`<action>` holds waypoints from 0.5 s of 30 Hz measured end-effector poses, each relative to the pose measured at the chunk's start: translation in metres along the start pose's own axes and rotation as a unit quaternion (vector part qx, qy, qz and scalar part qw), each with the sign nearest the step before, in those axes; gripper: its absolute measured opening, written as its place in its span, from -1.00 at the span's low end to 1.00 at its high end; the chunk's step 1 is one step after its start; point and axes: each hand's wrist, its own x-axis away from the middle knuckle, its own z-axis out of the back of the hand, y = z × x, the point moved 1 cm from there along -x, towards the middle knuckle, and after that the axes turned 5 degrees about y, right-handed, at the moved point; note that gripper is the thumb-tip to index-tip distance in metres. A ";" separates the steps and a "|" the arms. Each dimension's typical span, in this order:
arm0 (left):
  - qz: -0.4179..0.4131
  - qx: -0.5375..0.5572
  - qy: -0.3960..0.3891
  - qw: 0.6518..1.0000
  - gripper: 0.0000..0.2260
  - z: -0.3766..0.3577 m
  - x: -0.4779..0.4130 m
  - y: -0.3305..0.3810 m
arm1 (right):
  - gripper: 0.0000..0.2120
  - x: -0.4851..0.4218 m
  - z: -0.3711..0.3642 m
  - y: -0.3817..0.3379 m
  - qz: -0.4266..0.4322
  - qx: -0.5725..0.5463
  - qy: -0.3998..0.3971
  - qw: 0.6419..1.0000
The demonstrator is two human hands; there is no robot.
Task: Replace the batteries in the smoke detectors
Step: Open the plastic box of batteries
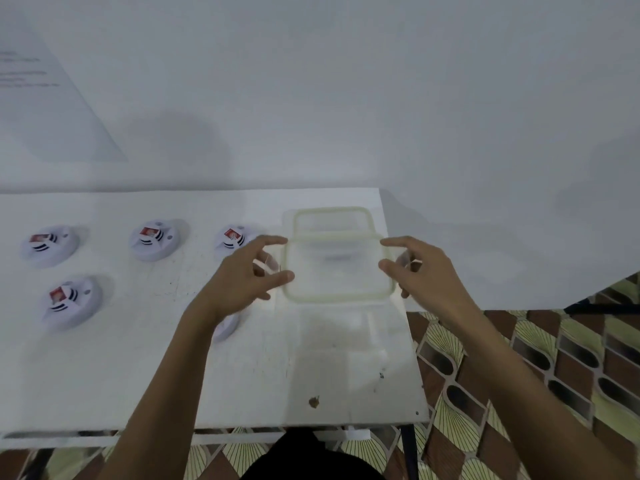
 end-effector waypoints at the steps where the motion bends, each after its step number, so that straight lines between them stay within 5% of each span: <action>1: -0.013 -0.015 0.008 1.000 -0.57 0.005 -0.012 0.007 | -0.74 -0.013 0.003 -0.007 0.009 0.006 0.001 1.000; 15: -0.024 -0.087 0.047 0.995 -0.55 0.018 -0.227 0.005 | -0.65 -0.227 -0.019 -0.015 -0.003 0.071 0.002 0.997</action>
